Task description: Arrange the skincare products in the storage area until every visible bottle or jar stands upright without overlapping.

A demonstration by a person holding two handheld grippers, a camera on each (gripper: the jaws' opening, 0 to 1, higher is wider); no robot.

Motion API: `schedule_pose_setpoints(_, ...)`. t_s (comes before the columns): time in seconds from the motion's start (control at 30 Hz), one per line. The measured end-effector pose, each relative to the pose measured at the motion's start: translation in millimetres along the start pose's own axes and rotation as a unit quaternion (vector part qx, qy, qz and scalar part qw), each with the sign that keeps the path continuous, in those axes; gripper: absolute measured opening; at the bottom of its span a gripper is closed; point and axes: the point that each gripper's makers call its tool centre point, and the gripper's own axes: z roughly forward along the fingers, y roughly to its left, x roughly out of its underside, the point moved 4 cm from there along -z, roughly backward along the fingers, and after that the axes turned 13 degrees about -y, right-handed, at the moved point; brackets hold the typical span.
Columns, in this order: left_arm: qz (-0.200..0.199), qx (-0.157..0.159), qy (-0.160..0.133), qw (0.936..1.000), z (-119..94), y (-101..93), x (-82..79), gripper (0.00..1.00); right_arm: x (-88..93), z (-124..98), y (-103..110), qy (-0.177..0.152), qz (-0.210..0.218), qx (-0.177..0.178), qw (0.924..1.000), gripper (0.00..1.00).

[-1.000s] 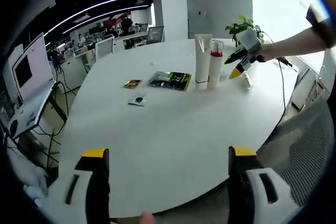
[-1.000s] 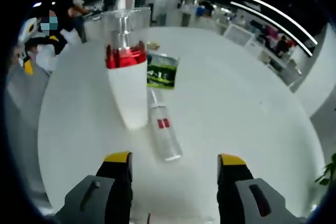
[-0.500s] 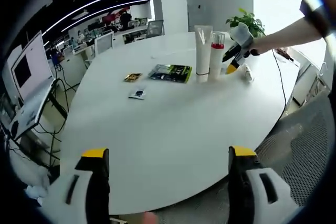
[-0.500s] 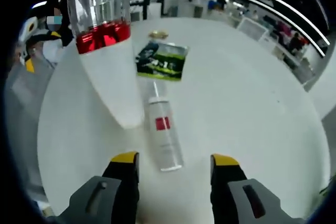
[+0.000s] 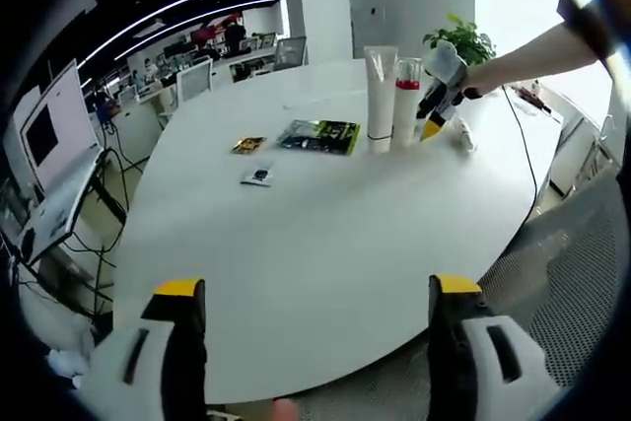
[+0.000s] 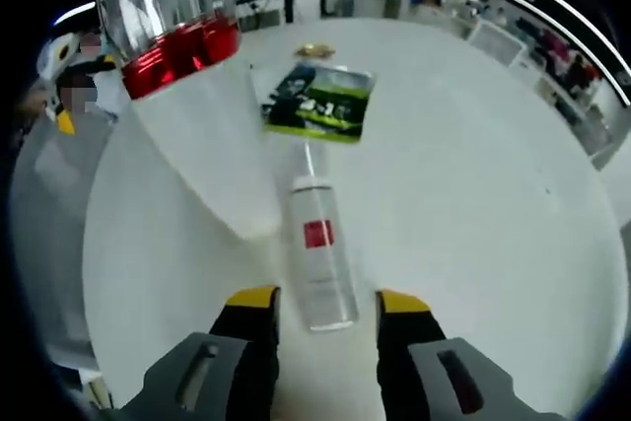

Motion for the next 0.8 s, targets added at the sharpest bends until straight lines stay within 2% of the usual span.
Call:
schedule_pose_setpoints(0.07,0.000,0.000,0.001,1.0000,0.0,0.3,0.3,0.88,-0.8,0.4,0.0,-0.001,-0.004,-0.002,1.0000,0.14)
schedule_pose_setpoints(0.47,0.005,0.002,0.002,1.0000,0.0,-0.5,0.7,0.88,-2.0,1.3,-3.0,0.006,-0.002,0.006,1.0000,0.12)
schedule_pose_setpoints(0.6,0.005,0.002,0.001,1.0000,0.0,-0.4,0.4,0.88,-6.4,0.6,-7.1,-0.007,0.021,0.017,0.9996,0.12)
schedule_pose_setpoints(0.8,0.008,0.003,0.000,1.0000,0.0,-0.9,-0.1,0.87,-12.8,-8.5,-7.5,-0.012,0.013,0.024,0.9996,0.11)
